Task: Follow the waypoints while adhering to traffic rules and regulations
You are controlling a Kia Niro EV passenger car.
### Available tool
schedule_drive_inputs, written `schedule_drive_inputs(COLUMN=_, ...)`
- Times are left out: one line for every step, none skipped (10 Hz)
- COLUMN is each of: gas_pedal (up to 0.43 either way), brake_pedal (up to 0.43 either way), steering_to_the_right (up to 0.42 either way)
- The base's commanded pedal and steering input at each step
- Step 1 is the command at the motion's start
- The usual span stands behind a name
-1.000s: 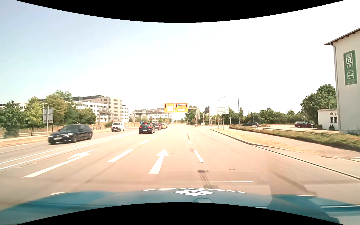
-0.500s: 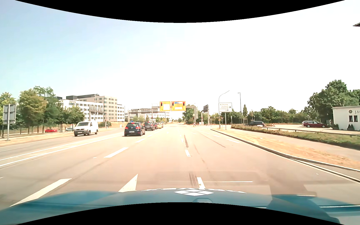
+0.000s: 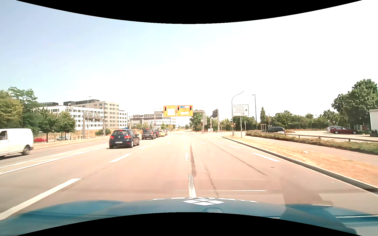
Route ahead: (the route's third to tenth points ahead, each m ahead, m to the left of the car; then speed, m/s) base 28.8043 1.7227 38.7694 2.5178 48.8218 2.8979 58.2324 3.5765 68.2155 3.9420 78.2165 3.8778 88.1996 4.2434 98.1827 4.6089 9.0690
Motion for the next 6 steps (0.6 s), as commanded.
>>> schedule_drive_inputs(gas_pedal=0.000, brake_pedal=0.000, steering_to_the_right=0.007)
schedule_drive_inputs(gas_pedal=0.000, brake_pedal=0.000, steering_to_the_right=0.007)
schedule_drive_inputs(gas_pedal=0.000, brake_pedal=0.000, steering_to_the_right=0.008)
schedule_drive_inputs(gas_pedal=0.000, brake_pedal=0.000, steering_to_the_right=0.007)
schedule_drive_inputs(gas_pedal=0.000, brake_pedal=0.000, steering_to_the_right=0.007)
schedule_drive_inputs(gas_pedal=0.000, brake_pedal=0.000, steering_to_the_right=0.007)
